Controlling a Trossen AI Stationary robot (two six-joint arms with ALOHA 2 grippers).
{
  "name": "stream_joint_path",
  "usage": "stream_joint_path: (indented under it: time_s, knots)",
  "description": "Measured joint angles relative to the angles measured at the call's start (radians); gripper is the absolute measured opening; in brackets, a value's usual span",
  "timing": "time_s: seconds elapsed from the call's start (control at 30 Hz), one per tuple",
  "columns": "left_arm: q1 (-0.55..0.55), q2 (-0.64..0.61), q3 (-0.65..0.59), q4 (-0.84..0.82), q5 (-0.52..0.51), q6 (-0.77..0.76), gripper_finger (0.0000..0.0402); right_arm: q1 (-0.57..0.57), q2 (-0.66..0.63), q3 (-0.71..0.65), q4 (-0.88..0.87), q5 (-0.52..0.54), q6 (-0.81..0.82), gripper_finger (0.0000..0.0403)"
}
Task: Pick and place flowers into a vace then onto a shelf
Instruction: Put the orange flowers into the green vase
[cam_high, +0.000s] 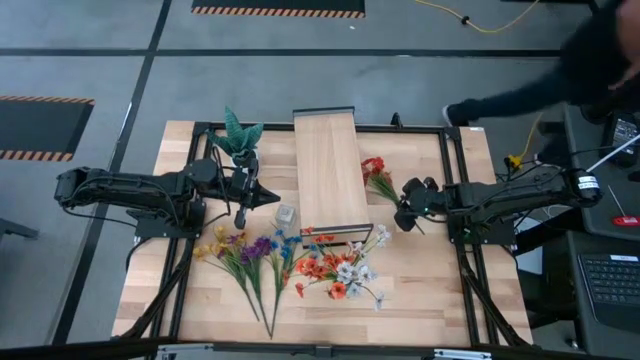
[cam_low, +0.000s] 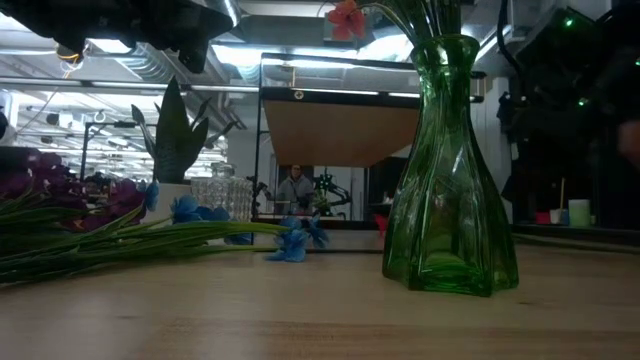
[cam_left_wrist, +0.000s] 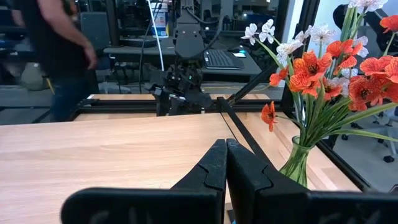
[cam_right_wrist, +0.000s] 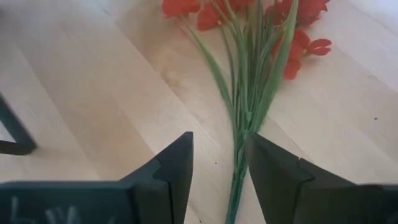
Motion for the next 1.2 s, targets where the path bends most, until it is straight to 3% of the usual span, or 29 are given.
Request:
stream_joint_path:
  time_s: [0.33, 0.73, 1.2]
  knots:
    - [0.0, 0.0, 0.0, 0.0, 0.0, 0.0, 0.0003, 0.0, 0.117, 0.0, 0.009, -0.024, 0.0, 0.015]
    - [0.0, 0.0, 0.0, 0.0, 0.0, 0.001, 0.0003, -0.023, 0.297, 0.001, 0.131, 0.063, -0.047, 0.015]
    - [0.0, 0.0, 0.0, 0.0, 0.0, 0.001, 0.0003, -0.091, 0.41, 0.002, 0.27, -0.009, -0.105, 0.015]
